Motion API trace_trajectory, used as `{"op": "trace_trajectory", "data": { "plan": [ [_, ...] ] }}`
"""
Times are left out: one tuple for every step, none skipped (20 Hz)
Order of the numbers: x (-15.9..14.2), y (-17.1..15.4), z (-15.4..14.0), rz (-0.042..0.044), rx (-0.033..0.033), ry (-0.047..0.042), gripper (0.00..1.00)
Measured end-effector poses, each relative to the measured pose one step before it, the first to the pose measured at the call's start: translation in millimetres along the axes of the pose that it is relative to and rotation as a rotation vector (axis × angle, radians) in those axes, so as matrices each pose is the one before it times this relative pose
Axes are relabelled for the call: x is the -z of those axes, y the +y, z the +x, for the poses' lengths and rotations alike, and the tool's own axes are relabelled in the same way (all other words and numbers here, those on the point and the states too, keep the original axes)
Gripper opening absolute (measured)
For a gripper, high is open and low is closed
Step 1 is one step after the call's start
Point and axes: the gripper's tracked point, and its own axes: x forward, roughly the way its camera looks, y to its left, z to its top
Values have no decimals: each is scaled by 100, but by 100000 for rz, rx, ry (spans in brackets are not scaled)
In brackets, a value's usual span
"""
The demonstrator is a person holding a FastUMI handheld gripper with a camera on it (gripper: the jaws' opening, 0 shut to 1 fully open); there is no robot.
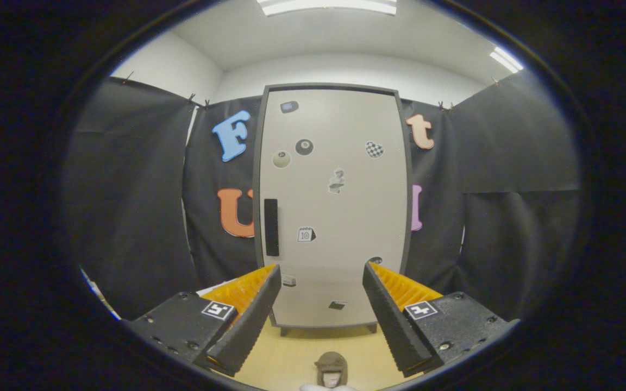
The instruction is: Open the shoe cabinet door, grab the shoes and put them into the shoe cabinet, then close the shoe cabinet door.
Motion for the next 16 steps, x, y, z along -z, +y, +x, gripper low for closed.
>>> {"op": "trace_trajectory", "data": {
  "plan": [
    [-98, 587, 1565, 802, -1290, 312, 99],
    [-196, 789, 1623, 998, -1738, -81, 99],
    [-6, 657, 1560, 687, -1180, 333, 99],
    [81, 624, 1731, 162, -894, 898, 99],
    [75, 796, 1592, 221, -1518, 374, 99],
    [191, 567, 1661, 36, -1347, 1302, 99],
    [270, 623, 1377, -231, -1262, 813, 99],
    [267, 595, 1460, 60, -1048, 1252, 99],
    [229, 521, 1421, 144, -957, 696, 99],
    [335, 330, 1285, -60, -497, 1387, 99],
    [280, 190, 1278, -161, 9, 515, 99],
    [57, 61, 1264, -94, 539, 322, 99],
    [212, 90, 1067, -16, 464, 460, 99],
    [98, 46, 972, 17, 214, 832, 99],
    [85, 79, 791, 814, 294, 712, 98],
    [-25, 92, 652, 1375, 18, 601, 97]
  ]
}}
